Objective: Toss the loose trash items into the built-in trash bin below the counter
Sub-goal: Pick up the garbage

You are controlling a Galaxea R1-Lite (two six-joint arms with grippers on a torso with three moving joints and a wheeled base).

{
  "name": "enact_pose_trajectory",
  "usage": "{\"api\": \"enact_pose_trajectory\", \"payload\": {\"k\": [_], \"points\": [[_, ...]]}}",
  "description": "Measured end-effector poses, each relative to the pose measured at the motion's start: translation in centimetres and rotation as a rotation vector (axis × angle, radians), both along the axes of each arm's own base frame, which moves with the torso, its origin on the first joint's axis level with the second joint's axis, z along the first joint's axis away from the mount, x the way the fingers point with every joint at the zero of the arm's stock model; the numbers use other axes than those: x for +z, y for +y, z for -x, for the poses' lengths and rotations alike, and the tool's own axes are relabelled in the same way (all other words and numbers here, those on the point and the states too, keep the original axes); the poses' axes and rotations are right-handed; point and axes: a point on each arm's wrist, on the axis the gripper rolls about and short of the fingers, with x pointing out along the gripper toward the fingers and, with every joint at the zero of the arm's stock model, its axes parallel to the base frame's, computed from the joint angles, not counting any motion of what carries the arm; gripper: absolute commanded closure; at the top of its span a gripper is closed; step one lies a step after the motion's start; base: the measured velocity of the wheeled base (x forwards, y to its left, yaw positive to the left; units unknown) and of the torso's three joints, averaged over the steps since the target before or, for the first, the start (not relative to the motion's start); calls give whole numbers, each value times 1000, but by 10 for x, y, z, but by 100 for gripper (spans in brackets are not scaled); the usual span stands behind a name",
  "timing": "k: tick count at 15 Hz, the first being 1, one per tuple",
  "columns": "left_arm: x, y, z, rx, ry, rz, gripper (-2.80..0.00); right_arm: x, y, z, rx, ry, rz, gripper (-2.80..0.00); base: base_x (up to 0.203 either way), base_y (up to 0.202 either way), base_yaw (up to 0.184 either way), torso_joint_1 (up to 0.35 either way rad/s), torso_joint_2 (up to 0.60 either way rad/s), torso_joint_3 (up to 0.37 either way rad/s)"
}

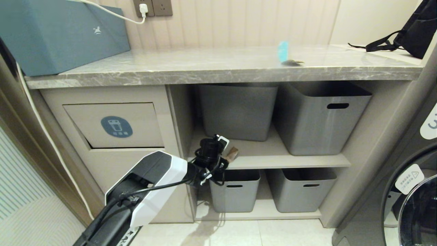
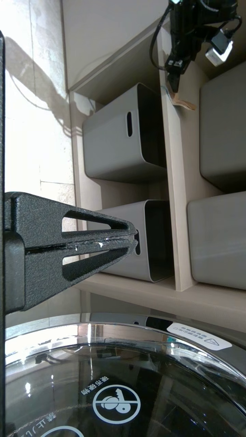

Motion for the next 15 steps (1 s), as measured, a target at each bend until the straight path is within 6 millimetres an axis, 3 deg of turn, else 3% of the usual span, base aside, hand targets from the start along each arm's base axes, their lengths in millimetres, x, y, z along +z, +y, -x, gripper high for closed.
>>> {"api": "enact_pose_trajectory", "payload": {"k": [4, 8, 12, 15], "points": [[21, -1, 0, 4, -41, 35, -280, 0, 0, 0, 0, 0, 0, 0, 0, 0, 0, 0, 0, 0], [70, -12, 20, -32, -82, 85, -280, 0, 0, 0, 0, 0, 0, 0, 0, 0, 0, 0, 0, 0], [96, 1, 67, -64, 15, 87, -280, 0, 0, 0, 0, 0, 0, 0, 0, 0, 0, 0, 0, 0], [113, 34, 120, -96, 118, 66, -280, 0, 0, 0, 0, 0, 0, 0, 0, 0, 0, 0, 0, 0]]}}
